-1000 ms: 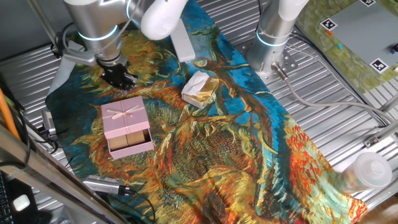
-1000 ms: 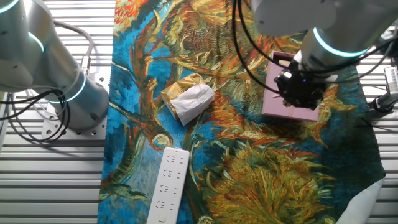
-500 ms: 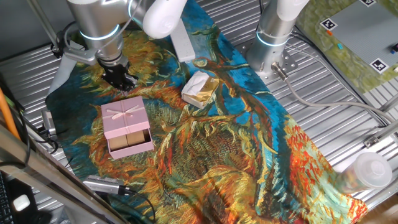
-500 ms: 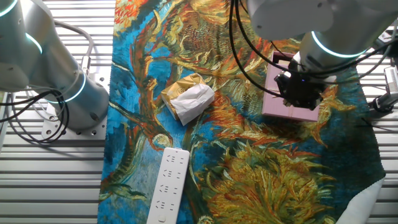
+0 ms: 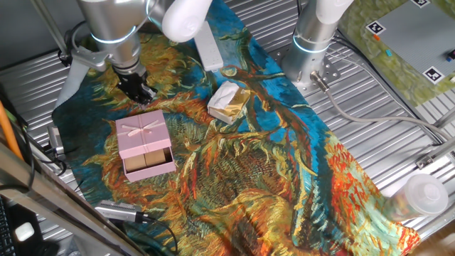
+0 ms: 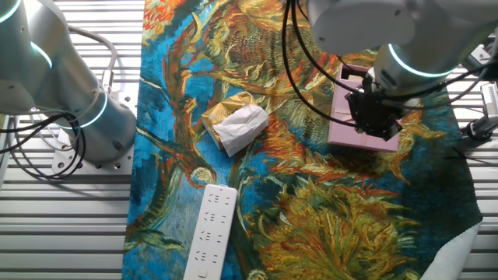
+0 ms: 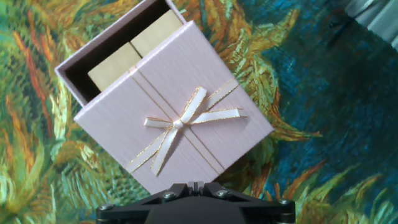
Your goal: Slide the outer casing onto the gift box
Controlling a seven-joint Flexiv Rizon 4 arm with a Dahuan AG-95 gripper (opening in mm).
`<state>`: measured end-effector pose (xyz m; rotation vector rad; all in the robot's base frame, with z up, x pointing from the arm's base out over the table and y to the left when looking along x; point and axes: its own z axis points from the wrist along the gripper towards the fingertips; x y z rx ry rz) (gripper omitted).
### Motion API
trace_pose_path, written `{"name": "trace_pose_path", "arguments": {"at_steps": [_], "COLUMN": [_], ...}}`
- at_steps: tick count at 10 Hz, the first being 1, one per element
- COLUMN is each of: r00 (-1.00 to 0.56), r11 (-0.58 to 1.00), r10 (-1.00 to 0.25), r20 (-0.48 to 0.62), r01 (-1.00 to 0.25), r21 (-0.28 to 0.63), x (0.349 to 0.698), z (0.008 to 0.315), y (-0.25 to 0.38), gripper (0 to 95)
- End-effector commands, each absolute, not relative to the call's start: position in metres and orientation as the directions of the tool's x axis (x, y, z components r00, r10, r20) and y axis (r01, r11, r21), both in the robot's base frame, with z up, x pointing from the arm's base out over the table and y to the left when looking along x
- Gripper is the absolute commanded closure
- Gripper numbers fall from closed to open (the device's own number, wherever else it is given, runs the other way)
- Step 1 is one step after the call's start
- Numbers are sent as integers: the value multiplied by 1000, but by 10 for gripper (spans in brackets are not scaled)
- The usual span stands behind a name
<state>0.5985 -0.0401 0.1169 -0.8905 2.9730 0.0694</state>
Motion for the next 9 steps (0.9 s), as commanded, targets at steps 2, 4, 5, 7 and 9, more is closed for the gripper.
{"name": "trace_pose_path", "arguments": {"at_steps": [2,4,5,7,9], "r00": [-851,-861,-861,-851,-823], "r11": [850,860,861,850,822], "r10": [-523,-508,-506,-524,-567], "r20": [-50,-41,-38,-38,-45], "r01": [-525,-509,-508,-525,-568], "r21": [40,28,31,28,34], "x": [599,599,599,599,600], "z": [116,116,116,117,121], "y": [-41,-41,-41,-41,-49], "gripper": [950,950,950,950,950]}}
